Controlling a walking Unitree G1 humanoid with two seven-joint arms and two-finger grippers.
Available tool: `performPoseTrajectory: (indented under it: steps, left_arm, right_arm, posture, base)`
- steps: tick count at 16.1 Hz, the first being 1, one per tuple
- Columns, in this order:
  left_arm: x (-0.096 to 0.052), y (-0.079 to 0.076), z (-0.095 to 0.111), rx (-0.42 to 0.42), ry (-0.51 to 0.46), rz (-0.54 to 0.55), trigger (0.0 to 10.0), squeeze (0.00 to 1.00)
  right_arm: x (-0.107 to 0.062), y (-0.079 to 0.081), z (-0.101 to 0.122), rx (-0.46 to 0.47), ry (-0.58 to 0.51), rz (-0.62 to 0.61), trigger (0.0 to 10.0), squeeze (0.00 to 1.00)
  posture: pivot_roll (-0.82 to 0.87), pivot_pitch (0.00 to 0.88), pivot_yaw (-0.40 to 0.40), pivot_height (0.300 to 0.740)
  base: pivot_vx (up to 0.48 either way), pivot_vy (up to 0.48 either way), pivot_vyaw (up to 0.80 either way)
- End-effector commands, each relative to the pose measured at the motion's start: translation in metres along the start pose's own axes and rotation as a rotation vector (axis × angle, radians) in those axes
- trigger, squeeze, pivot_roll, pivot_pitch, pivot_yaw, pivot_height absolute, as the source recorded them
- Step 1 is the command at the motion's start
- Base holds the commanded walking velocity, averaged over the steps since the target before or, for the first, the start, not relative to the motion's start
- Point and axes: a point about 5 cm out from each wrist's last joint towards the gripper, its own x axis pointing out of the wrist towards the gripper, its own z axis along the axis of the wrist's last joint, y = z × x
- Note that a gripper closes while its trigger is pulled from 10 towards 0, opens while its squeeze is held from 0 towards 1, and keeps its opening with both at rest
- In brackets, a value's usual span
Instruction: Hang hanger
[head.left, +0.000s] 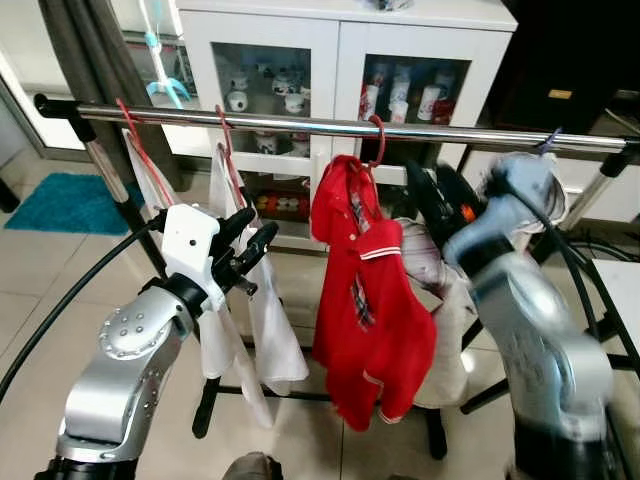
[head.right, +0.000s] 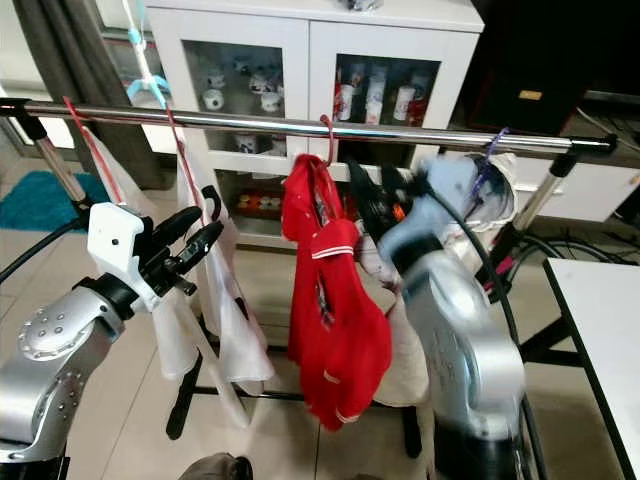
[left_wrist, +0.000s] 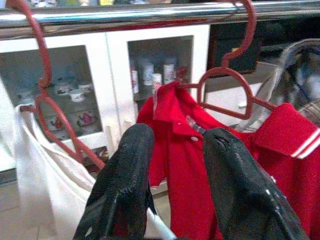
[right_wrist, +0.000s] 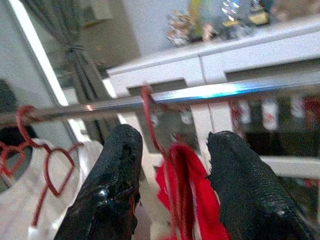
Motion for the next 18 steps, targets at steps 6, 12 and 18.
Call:
performPoseTrajectory:
  steps: [6,12,18]
  left_arm:
    - [0.004,-0.008,-0.003,0.047,0.019,-0.018,10.0,0.0]
    - [0.001,-0.012,-0.009,0.057,0.051,-0.06,10.0,0.0]
    - [-0.001,-0.013,-0.013,0.074,0.073,-0.087,10.0,0.0]
  right_arm:
    - [-0.008,0.001,-0.009,-0.092,0.071,-0.098,10.0,0.0]
    - [0.002,0.003,-0.008,-0.132,0.088,-0.088,10.0,1.0]
    - [0.023,0.019,-0.008,-0.199,0.123,-0.011,10.0,1.0]
  posture:
    - [0.08,0.067,0.004,0.74]
    - [0.08,0.067,-0.002,0.74]
    - [0.08,0.061,0.007,0.74]
  base:
    - [0.0,-0.426,0.0]
    - [0.0,-0.067,0.0]
    - [0.0,0.0,0.0]
